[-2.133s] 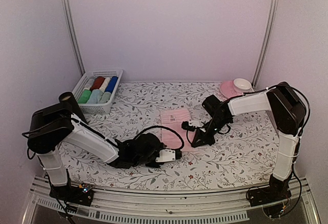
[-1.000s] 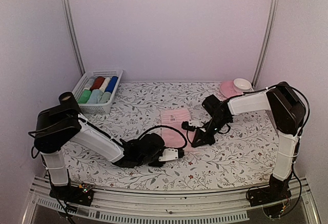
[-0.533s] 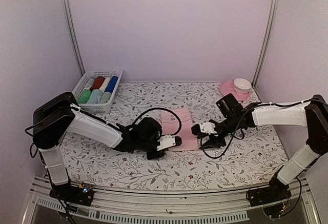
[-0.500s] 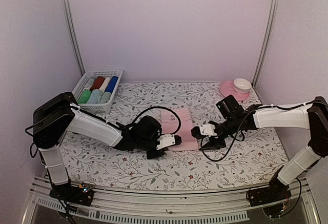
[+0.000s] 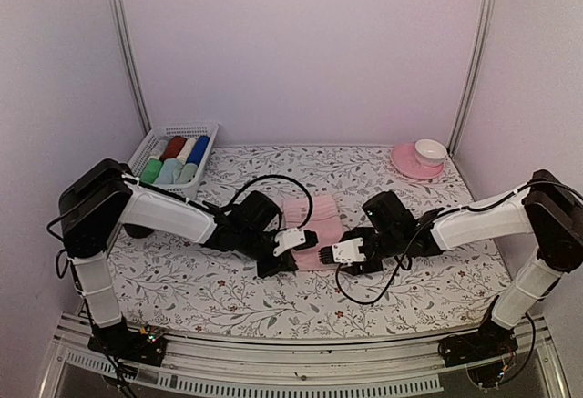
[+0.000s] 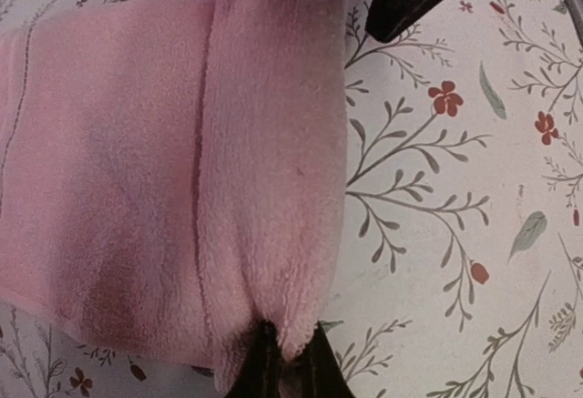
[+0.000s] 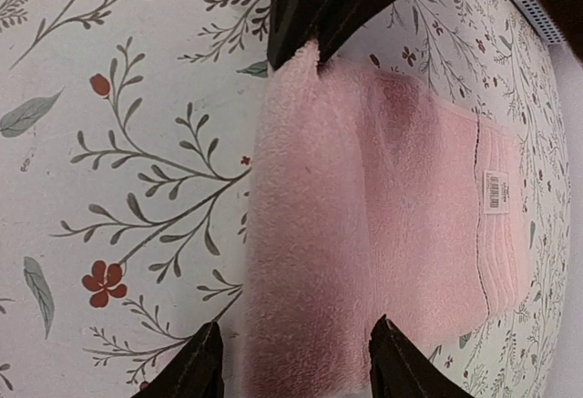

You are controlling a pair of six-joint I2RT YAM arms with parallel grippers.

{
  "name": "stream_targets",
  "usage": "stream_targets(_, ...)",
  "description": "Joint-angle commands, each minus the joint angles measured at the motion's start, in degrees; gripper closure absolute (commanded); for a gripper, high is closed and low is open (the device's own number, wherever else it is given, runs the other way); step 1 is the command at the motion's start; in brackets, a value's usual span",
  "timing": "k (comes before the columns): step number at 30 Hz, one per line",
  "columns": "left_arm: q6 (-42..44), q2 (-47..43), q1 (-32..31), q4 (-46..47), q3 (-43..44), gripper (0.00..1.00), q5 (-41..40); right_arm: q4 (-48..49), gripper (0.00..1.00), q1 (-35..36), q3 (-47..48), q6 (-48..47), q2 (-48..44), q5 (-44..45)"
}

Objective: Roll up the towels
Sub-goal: Roll the towel at the center of the board.

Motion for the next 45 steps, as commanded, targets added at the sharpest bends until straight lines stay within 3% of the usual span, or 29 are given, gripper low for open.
stream_targets(1,-1.4,2.6,0.8,-5.1,1.7,1.0,5.7,5.0,0.46,1.3,-0.6,1.2,1.8,5.5)
stream_targets(9,-2.6,3.0,2.3,-5.2,2.2,1.0,8.5,3.9,0.55,2.3,-1.1,0.3,1.6,4.3)
stream_targets(20,-3.1,3.2,2.8,-5.7,2.6,1.0,9.6,3.9,0.55,3.2,-1.2,-0.4,2.7,5.4)
stream_targets(22,-3.2,3.3,2.8,-5.7,2.6,1.0,9.8,4.1,0.6,3.4,-0.8,0.0,3.2,6.2)
stream_targets(26,-2.8,3.1,2.8,-6.1,2.6,1.0,10.3,4.2,0.86,3.3,0.3,0.9,4.9,8.7)
stream_targets(28,-2.7,3.1,2.8,-6.2,2.5,1.0,10.4,4.0,0.94,3.4,0.4,1.0,5.3,9.1)
stream_targets(34,-2.2,2.0,2.8,-7.4,2.4,1.0,9.2,0.1,0.97,3.2,1.8,1.3,4.7,5.9)
stream_targets(37,-1.7,0.8,2.6,-8.1,2.1,0.91,8.0,-6.8,0.97,2.3,4.5,1.6,4.5,0.0)
stream_targets(42,-0.9,-2.0,1.6,-7.4,0.9,0.57,5.4,-20.9,0.97,-0.4,11.6,1.9,7.2,-9.9)
stream_targets(45,-0.2,-3.9,0.5,-5.8,-0.2,0.44,2.8,-27.0,0.97,-1.5,15.0,1.8,9.2,-14.6)
